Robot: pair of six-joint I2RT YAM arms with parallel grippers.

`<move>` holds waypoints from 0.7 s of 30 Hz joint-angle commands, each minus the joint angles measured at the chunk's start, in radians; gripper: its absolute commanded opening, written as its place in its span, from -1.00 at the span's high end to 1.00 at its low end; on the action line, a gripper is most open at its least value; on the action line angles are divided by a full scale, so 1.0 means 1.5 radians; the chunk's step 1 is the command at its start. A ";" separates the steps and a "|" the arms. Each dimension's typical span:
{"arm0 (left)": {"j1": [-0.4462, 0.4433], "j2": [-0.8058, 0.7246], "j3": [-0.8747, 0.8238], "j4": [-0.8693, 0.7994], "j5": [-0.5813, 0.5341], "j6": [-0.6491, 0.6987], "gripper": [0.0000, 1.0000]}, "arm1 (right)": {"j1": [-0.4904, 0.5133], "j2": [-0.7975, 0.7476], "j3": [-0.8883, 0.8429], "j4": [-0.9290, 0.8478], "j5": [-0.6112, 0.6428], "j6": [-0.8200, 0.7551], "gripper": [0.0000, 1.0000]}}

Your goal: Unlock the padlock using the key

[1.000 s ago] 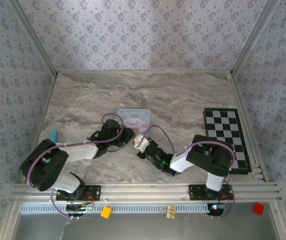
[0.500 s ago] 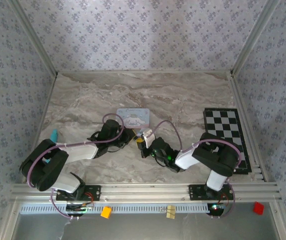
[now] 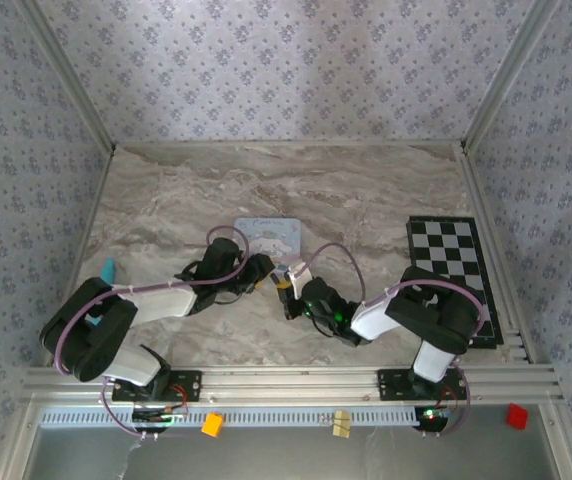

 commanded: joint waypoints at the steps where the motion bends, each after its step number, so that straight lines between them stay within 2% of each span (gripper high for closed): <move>1: 0.005 -0.035 0.020 -0.028 -0.018 0.035 -0.17 | 0.005 -0.016 -0.014 -0.022 0.035 0.026 0.96; 4: 0.014 -0.068 0.018 -0.072 -0.041 0.060 -0.31 | 0.006 -0.019 -0.021 -0.019 0.035 0.042 0.97; 8: 0.037 -0.137 0.024 -0.165 -0.076 0.115 -0.35 | 0.005 -0.023 -0.027 -0.017 0.023 0.071 0.97; 14: 0.075 -0.255 0.092 -0.396 -0.187 0.254 -0.38 | 0.006 -0.051 -0.004 -0.089 0.009 0.121 1.00; 17: 0.115 -0.293 0.110 -0.439 -0.190 0.308 -0.40 | 0.019 -0.074 0.009 -0.127 0.015 0.125 1.00; 21: 0.158 -0.277 0.119 -0.414 -0.138 0.360 -0.43 | 0.024 -0.091 0.018 -0.161 0.027 0.135 1.00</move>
